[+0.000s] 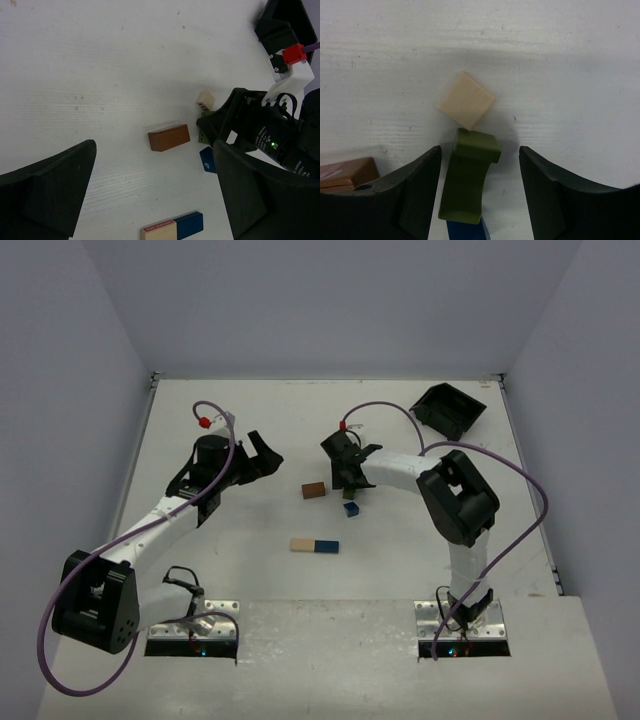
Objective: Build the wood block tower
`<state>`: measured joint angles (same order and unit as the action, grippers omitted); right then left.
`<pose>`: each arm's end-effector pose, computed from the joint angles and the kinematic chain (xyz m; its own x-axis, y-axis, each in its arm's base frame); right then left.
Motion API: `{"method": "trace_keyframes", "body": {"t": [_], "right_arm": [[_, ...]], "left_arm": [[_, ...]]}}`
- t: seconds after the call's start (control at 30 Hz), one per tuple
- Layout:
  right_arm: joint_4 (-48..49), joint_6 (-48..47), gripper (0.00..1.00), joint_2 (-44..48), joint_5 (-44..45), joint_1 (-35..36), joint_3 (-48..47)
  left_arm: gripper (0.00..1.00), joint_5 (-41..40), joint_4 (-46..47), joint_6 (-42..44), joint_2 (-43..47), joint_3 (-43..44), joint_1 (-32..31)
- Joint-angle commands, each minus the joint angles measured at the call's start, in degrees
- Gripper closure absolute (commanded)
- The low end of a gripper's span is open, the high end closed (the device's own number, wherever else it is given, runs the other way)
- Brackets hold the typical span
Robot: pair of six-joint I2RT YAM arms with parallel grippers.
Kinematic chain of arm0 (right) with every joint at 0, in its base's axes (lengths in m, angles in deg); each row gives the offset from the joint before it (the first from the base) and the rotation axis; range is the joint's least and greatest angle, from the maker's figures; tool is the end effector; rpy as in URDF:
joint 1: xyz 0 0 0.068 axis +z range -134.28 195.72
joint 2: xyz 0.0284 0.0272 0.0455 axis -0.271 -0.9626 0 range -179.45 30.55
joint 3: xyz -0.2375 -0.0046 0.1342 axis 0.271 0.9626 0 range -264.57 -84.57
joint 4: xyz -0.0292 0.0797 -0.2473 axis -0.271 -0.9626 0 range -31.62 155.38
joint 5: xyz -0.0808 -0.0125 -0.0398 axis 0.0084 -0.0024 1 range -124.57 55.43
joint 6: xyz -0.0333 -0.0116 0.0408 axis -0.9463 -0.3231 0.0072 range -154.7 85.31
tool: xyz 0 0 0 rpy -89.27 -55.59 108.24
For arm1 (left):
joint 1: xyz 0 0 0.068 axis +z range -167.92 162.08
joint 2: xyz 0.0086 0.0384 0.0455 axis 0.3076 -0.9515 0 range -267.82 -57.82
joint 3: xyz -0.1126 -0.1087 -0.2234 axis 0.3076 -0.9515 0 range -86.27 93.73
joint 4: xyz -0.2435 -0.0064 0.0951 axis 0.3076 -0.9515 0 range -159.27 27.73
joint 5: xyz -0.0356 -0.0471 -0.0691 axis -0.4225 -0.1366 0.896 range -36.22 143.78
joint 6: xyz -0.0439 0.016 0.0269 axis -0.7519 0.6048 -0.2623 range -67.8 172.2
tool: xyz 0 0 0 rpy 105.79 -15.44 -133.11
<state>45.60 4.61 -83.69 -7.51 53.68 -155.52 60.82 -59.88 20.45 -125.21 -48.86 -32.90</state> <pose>0.3219 0.2305 0.1356 -0.7881 0.1007 -0.6073 0.1471 0.9888 -0.0269 0.2478 -0.0708 0.2360 -0.5708 -0.3878 -0.7238 0.0720 0.8544 -0.5146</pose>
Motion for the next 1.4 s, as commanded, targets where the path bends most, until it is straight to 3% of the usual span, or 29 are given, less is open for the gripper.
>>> {"method": "trace_keyframes", "body": {"t": [0.0,0.2,0.47,0.83,0.9,1.0,1.1,1.17,1.37], "right_arm": [[-0.43,3.65,0.4,-1.06,2.99,-0.42,-2.52],[-0.53,4.8,0.45,-1.95,2.79,-0.6,-3.23],[1.05,4.04,0.63,-1.23,2.67,-1.41,-2.82],[13.76,-2.33,0.8,6.14,-3.26,-1.95,4.92],[17.91,-6.49,0.83,8.97,-7.44,-2.12,7.11],[33.53,-13.2,0.84,18.76,-18.33,-2.62,16.6],[41.96,-14.64,0.84,25.94,-28.91,-3.69,22.96],[49.49,-14.38,0.84,31.53,-37.17,-4.62,28.73],[60.4,-9.32,0.84,44.23,-49.95,-5.39,37.05]], "left_arm": [[0.0,-0.18,2.44,0.63,0.86,0.04,-0.31],[0.0,-0.27,2.44,0.55,1.24,-0.23,-0.31],[0.0,-0.18,2.09,0.63,2.16,-0.41,-0.31],[0.0,1.08,2.47,0.99,3.01,-0.62,-0.31],[0.0,4.59,3.44,1.58,3.13,-0.85,-0.31],[0.0,17.64,11.29,3.18,4.19,-2.63,-0.31],[0.0,28.51,19.44,2.8,5.97,-5.26,-0.34],[0.0,37.23,25.44,1.94,6.9,-7.44,-0.43],[0.0,46.85,41.9,-3.3,8.32,-9.84,-3.29]]}}
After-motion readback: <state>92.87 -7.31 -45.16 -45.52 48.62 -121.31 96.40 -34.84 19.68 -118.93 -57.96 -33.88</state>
